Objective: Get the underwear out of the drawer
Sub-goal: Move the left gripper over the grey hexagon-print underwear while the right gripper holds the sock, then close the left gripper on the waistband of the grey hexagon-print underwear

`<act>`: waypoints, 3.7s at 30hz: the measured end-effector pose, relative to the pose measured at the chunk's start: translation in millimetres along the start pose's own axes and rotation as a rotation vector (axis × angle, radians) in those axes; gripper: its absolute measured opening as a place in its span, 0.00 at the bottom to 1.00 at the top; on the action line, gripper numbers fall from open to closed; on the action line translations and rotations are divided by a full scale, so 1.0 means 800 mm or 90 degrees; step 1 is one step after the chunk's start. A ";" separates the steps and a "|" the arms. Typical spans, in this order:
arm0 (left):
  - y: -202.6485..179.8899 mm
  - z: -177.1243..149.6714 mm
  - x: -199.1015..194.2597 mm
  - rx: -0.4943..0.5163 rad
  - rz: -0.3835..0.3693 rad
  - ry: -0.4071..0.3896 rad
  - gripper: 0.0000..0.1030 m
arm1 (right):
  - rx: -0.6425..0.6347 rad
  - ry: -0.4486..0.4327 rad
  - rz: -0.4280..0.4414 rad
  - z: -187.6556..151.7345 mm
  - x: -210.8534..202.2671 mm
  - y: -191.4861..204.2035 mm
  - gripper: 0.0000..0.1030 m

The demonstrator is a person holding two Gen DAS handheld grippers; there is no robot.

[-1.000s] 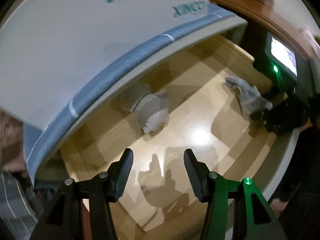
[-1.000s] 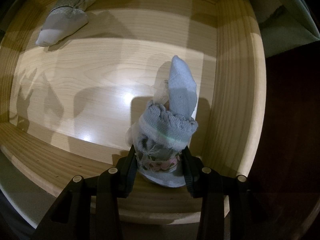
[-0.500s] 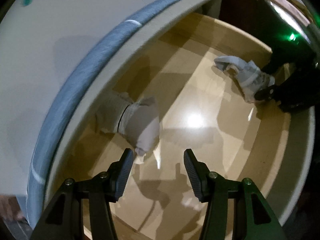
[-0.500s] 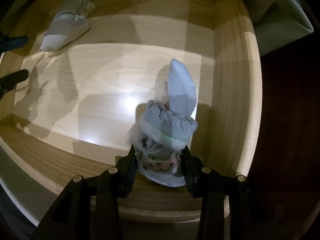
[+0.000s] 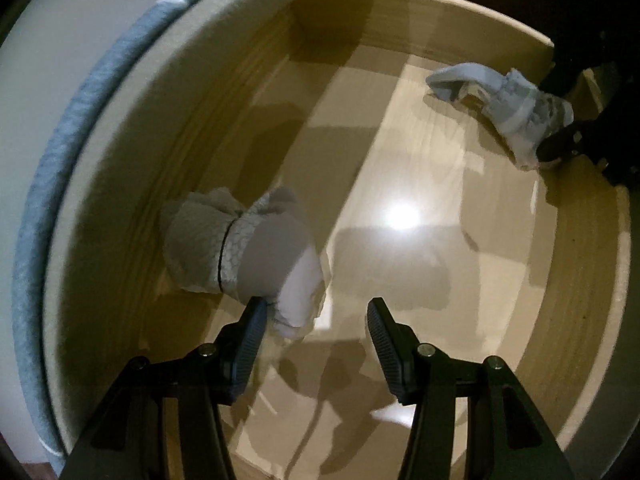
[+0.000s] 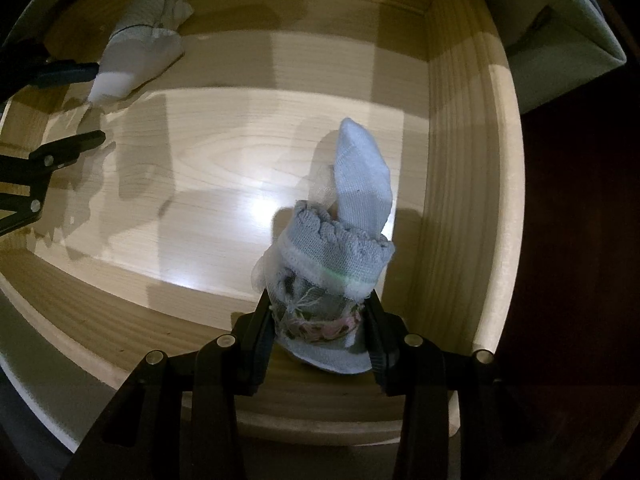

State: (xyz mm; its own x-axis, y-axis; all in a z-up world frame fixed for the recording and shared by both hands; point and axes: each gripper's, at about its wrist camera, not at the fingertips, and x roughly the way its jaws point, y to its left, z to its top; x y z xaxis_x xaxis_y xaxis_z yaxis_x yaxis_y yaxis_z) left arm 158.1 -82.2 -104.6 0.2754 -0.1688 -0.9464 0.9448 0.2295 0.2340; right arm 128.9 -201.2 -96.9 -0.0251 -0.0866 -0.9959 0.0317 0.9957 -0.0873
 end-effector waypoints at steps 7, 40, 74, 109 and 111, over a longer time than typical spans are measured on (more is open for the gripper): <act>0.002 0.010 0.020 -0.005 0.011 0.008 0.31 | 0.001 0.005 -0.008 0.004 -0.001 0.005 0.38; -0.006 -0.057 -0.043 -0.046 -0.056 0.014 0.00 | 0.000 0.005 -0.009 0.004 -0.001 0.007 0.38; -0.052 -0.075 -0.016 0.182 0.292 -0.078 0.40 | 0.000 0.004 -0.009 0.001 0.002 0.003 0.39; -0.115 -0.106 -0.024 0.371 0.424 -0.115 0.37 | 0.000 0.006 -0.011 0.002 -0.001 0.002 0.39; -0.115 -0.108 -0.027 0.373 0.422 -0.114 0.32 | 0.000 0.006 -0.011 0.002 -0.001 0.002 0.39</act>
State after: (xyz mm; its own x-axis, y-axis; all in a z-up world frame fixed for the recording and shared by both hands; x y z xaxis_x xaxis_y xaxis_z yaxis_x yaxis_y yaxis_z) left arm 49.9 -17.0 -124.5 0.7736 -0.3327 -0.5393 0.5077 -0.1836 0.8417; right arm 130.5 -199.7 -96.5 -0.0354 -0.1037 -0.9940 0.0317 0.9940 -0.1049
